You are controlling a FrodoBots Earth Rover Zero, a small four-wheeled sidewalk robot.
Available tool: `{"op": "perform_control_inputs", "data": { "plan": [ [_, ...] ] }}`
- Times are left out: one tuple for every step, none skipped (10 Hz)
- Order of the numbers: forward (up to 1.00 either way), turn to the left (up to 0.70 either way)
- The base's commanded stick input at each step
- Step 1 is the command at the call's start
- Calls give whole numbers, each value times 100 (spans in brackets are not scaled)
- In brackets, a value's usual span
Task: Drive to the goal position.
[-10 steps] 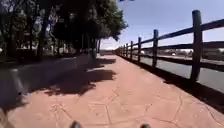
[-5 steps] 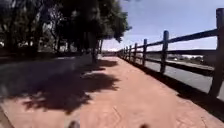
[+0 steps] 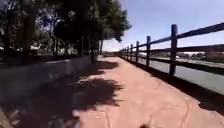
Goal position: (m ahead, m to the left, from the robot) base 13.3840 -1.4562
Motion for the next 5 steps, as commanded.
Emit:
{"op": "perform_control_inputs", "data": {
  "plan": [
    [100,0],
    [100,0],
    [100,0],
    [100,0],
    [100,0]
  ]
}}
